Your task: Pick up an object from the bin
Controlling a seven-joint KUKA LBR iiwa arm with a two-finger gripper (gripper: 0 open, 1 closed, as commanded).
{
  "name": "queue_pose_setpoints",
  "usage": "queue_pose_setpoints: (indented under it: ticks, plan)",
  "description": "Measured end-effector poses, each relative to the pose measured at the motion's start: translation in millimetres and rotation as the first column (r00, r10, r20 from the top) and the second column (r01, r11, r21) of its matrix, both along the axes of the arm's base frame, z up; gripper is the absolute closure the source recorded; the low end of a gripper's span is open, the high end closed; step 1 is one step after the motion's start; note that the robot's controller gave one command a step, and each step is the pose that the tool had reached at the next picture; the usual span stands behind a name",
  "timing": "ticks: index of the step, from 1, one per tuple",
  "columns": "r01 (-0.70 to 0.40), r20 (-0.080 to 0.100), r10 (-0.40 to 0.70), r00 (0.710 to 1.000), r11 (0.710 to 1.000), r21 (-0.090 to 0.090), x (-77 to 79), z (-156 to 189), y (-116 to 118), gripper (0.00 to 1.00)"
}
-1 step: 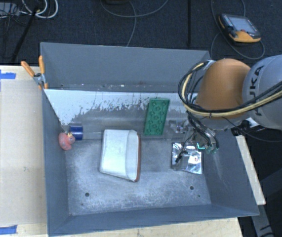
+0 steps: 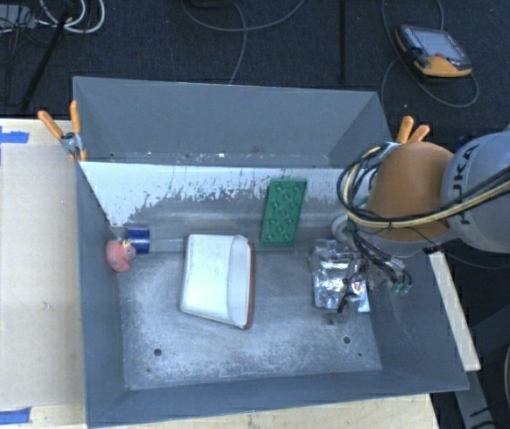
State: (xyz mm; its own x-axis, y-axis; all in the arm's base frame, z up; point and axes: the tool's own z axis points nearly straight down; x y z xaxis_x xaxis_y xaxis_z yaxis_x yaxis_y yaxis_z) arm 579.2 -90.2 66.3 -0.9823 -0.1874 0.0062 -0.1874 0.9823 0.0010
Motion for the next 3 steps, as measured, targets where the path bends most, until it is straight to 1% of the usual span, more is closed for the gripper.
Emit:
queue_pose_setpoints:
  ticks: [1,2,3]
  plan:
    - [-0.001,0.005,0.001,1.0,1.0,0.001,1.6,3.3,1.3,1.0]
    - [-0.031,0.012,0.031,0.999,1.0,-0.001,-27.3,101.9,3.9,1.0]
    - [-0.04,0.015,0.04,0.999,0.999,-0.001,-41.8,182.5,16.8,1.0]
